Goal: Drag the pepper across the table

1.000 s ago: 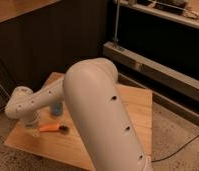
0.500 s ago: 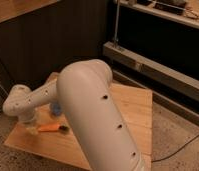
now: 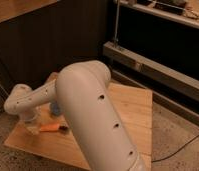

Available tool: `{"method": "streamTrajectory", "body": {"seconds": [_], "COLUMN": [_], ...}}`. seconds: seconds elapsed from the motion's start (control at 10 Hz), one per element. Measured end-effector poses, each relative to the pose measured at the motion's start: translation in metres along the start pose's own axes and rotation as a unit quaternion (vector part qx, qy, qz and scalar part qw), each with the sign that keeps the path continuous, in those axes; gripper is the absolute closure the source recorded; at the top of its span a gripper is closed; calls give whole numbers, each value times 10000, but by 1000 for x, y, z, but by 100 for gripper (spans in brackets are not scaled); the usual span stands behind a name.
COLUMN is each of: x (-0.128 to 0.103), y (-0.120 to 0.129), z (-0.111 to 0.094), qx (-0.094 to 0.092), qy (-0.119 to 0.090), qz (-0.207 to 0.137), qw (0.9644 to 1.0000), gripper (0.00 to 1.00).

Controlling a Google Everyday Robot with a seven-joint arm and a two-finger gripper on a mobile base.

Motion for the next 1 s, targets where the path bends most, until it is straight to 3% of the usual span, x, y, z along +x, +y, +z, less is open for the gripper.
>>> {"method": "streamTrajectory", "body": {"seconds": [0.8,0.9,1.0], "x": [5,5,5], "y": [2,2,2], "z": [25,32,35], "qx": [-146,-155,-147], "qy": [212,275,300], "qz": [-35,-48,-60], "qw": [9997,9995,9994], "gripper": [35,37,47]}}
